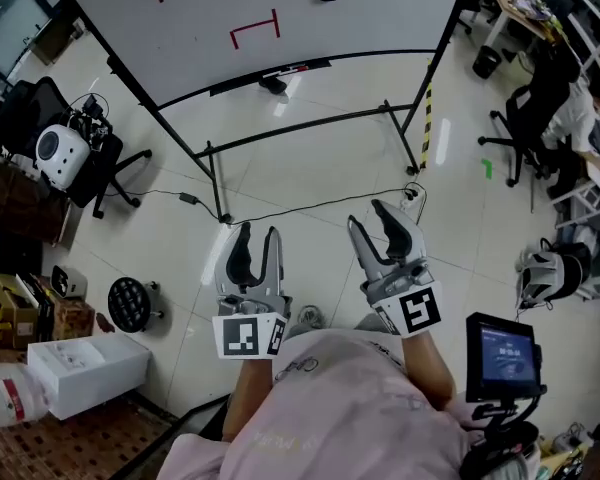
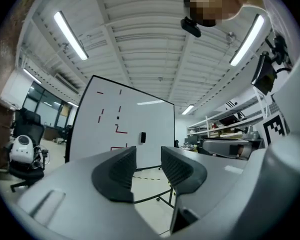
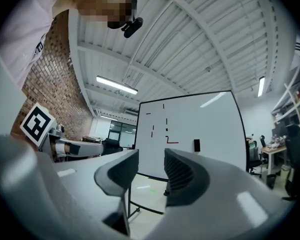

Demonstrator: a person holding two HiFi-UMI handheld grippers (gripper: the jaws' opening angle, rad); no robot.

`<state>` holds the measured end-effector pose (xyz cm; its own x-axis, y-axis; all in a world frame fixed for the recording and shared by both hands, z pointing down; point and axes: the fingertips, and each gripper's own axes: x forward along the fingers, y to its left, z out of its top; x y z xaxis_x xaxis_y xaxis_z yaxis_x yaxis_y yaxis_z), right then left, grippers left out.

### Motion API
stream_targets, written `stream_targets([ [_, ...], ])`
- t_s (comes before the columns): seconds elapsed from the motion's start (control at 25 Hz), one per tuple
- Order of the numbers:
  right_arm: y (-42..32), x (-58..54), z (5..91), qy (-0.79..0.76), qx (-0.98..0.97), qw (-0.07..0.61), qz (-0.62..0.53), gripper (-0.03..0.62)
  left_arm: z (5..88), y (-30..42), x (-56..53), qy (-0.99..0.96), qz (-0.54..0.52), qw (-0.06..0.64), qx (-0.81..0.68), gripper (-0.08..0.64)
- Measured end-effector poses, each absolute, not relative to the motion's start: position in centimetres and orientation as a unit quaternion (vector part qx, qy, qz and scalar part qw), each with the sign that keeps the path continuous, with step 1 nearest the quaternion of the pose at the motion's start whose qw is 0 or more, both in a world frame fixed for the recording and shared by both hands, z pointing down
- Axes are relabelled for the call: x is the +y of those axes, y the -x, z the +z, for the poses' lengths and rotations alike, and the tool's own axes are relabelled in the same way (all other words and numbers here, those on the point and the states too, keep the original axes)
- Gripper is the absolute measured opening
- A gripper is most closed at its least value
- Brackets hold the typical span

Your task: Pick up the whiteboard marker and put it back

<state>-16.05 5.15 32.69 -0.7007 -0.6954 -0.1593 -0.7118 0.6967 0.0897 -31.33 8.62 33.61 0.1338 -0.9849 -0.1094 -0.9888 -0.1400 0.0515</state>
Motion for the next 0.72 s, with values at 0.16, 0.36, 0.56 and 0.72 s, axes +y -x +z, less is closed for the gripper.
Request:
stream_targets([
  [0.16, 17.7, 1.9, 32.1, 0.375, 0.922, 0.056, 0.082, 0.155, 32.3, 30.1, 3.8, 0.768, 0.051, 0.043, 0.637, 0.140],
  [0.36, 15.7, -7.1, 32.5, 0.400, 0.913, 0.046, 0.063, 0.155, 32.1, 27.4, -4.8, 0.771, 0.043, 0.051, 0.633, 0.140],
  [0.56, 15.0, -15.3, 31.6, 0.373, 0.925, 0.046, 0.048, 0.155, 30.9, 25.5, -12.2, 0.763, 0.040, 0.045, 0.643, 0.140],
  [0.72, 14.6, -21.8, 31.7, 0.377, 0.924, 0.051, 0.043, 0.175, 30.4, 25.1, -18.4, 0.764, 0.045, 0.016, 0.643, 0.140],
])
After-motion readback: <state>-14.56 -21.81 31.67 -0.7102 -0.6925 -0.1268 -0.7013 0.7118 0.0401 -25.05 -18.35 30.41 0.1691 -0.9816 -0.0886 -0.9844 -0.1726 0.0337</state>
